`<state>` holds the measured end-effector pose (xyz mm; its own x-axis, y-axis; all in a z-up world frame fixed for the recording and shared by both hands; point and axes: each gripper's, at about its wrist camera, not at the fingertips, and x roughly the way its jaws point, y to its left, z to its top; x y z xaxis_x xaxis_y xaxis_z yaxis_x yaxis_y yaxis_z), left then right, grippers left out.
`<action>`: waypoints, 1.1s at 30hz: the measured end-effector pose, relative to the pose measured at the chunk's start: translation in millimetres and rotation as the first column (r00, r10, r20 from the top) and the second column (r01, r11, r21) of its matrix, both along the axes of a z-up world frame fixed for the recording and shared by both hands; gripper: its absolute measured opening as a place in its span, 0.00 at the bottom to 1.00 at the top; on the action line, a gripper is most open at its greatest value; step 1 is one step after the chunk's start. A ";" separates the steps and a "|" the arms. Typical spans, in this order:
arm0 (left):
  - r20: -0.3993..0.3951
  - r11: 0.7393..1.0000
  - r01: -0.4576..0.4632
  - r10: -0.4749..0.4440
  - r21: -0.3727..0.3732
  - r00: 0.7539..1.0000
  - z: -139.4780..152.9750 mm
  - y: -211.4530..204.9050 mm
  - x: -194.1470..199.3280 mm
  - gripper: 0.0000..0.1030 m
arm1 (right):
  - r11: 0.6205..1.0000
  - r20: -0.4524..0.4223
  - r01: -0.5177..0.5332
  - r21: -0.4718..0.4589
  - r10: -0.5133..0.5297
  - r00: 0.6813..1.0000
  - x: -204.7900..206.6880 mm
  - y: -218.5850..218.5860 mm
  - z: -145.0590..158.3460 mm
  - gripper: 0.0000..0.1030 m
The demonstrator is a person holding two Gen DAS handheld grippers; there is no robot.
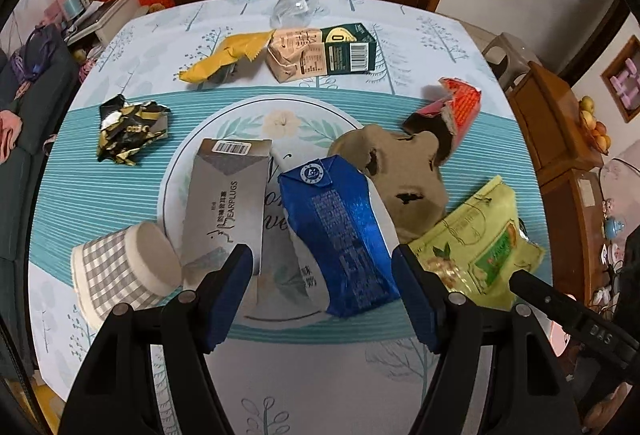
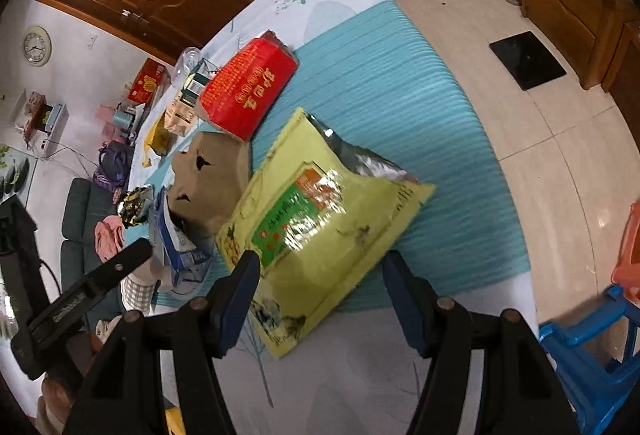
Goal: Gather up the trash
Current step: 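Grasp the blue milk carton with the left tool while the right tool grasps the yellow snack bag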
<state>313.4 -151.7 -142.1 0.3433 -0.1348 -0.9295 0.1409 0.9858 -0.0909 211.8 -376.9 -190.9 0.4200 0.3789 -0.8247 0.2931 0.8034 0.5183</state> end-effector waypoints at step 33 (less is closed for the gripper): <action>-0.220 0.987 -0.147 0.129 -0.066 0.967 -39.6 -1.3 51.9 0.71 | 0.993 0.129 -0.120 -0.010 0.120 0.984 13.9 23.7 25.5 0.01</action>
<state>365.3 -153.0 -181.8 0.1582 -0.1784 -0.9712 -0.0273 0.9824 -0.1849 225.6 -353.2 -165.3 0.4746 0.4310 -0.7674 0.1251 0.8300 0.5435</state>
